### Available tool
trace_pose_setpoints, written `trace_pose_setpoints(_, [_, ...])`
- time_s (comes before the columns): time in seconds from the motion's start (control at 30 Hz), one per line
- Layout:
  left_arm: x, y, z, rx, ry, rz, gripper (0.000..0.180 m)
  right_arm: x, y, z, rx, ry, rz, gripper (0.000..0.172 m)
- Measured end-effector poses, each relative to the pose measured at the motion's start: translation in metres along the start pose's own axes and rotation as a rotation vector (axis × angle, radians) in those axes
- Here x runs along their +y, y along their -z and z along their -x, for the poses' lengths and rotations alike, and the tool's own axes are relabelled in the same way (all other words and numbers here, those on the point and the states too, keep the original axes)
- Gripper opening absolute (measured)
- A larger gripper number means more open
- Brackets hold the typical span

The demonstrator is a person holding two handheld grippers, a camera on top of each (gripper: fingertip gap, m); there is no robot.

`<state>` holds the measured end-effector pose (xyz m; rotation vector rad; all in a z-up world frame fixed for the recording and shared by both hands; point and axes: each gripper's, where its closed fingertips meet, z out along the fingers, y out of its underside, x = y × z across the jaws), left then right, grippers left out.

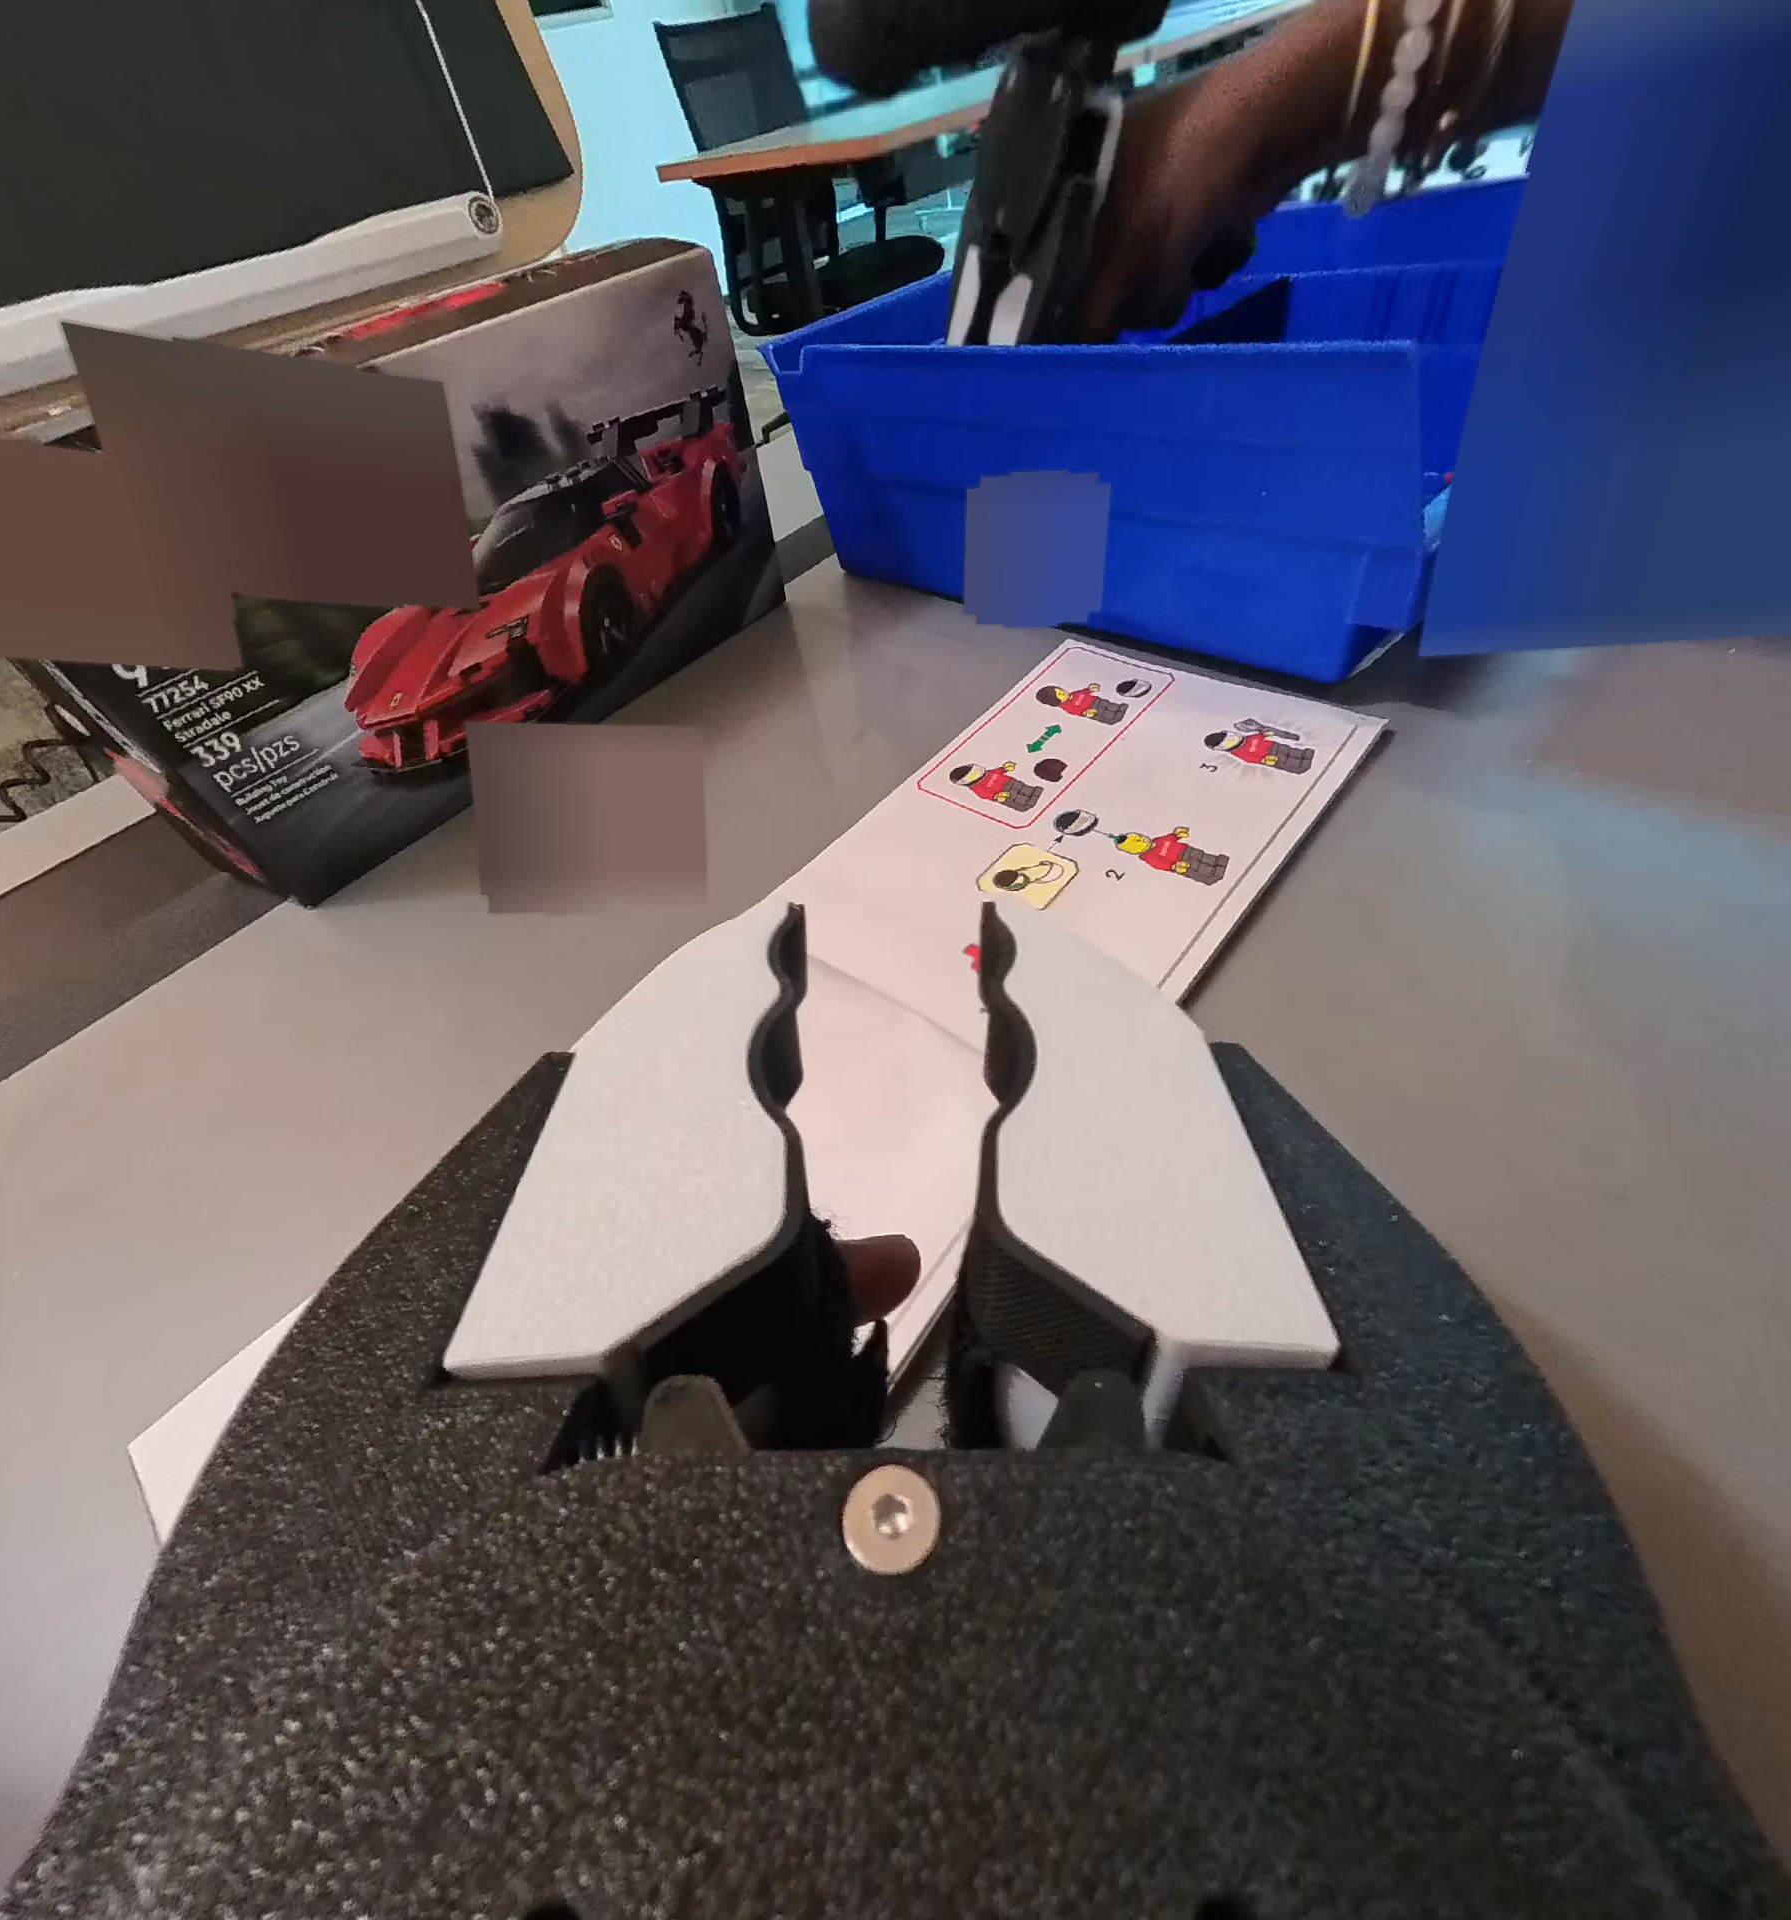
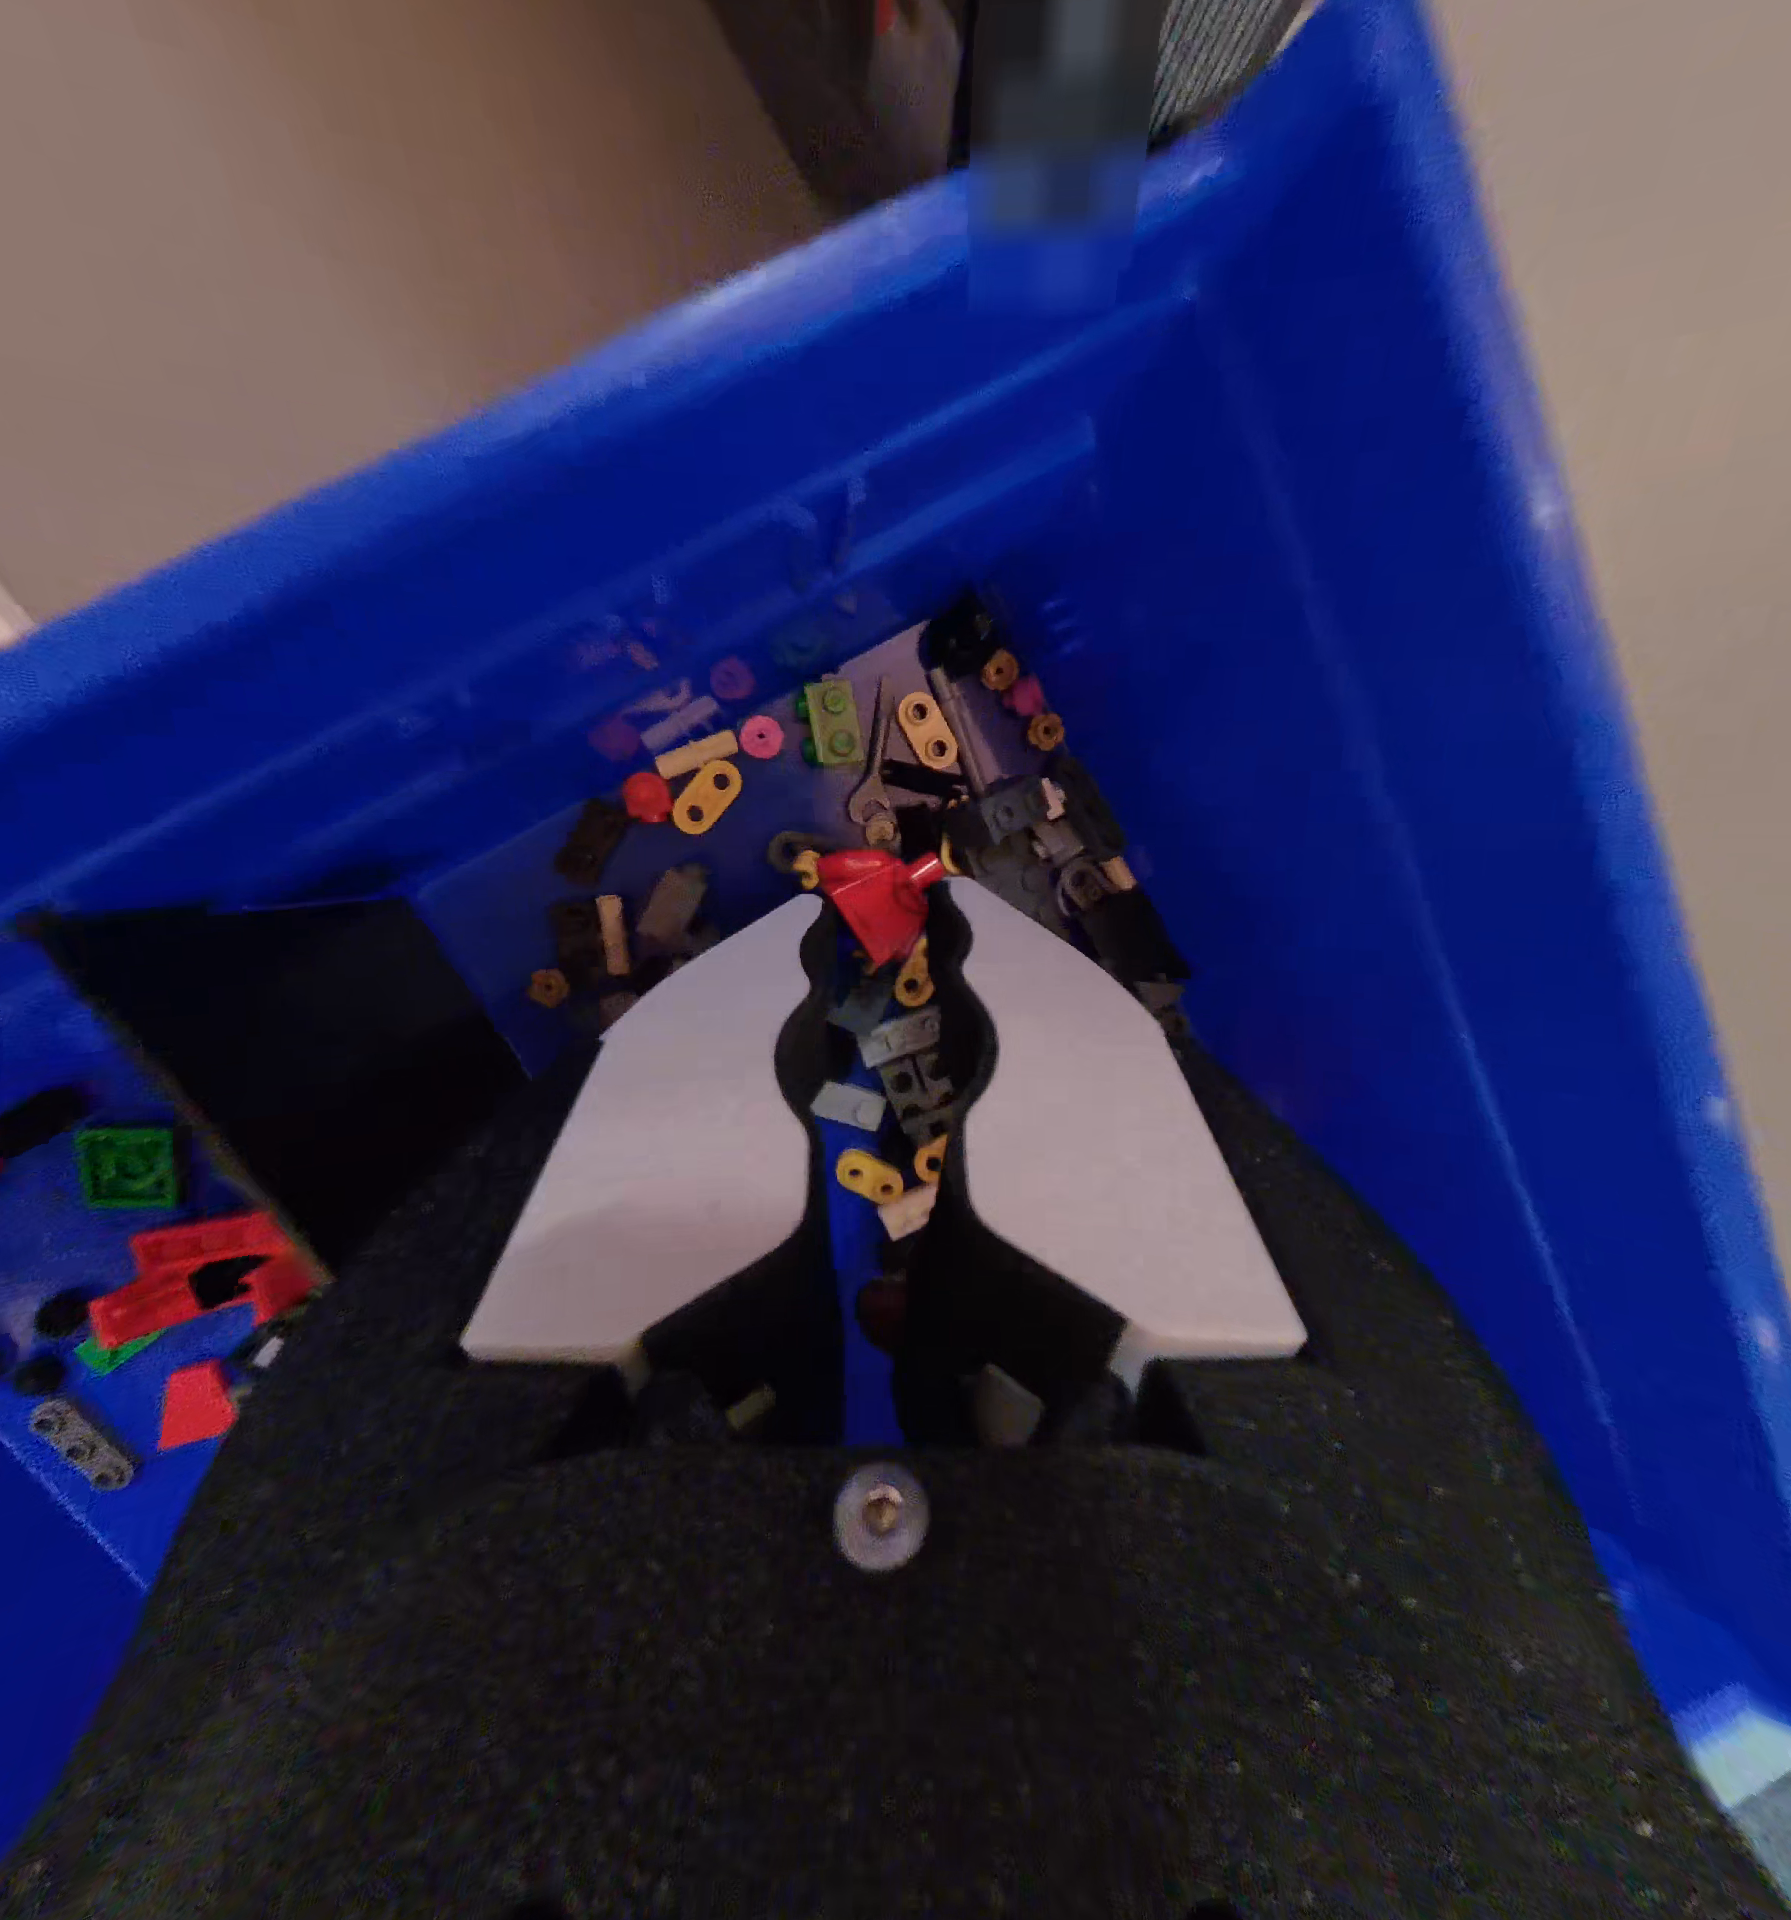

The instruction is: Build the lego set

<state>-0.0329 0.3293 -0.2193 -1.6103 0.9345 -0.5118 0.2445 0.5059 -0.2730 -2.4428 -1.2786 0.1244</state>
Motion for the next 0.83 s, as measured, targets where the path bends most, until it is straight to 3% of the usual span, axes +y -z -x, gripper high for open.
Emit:
trace_pose_setpoints(0.17, [0.0,-0.001,-0.005,0.023,0.019,0.023,0.039,-0.016,0.049,0.011,0.106,0.046,-0.148,0.017])
trace_pose_setpoints(0.3, [-0.018,-0.002,-0.014,0.08,0.172,-0.062,0.053,-0.04,0.108,0.052,0.213,0.203,-0.363,0.017])
trace_pose_setpoints(0.4, [-0.044,-0.005,-0.022,0.149,0.36,-0.173,0.036,-0.054,0.149,0.096,0.308,0.337,-0.491,0.017])
trace_pose_setpoints(0.5, [-0.071,-0.013,-0.041,0.229,0.443,-0.19,0.032,-0.064,0.178,0.143,0.408,0.487,-0.558,0.017])
trace_pose_setpoints(0.7, [-0.146,-0.025,-0.071,0.463,0.658,-0.314,0.031,-0.074,0.201,0.221,0.54,0.743,-0.589,0.016])
trace_pose_setpoints(0.83, [-0.166,-0.028,-0.092,0.561,0.636,-0.321,0.031,-0.078,0.206,0.25,0.553,0.805,-0.613,0.016])
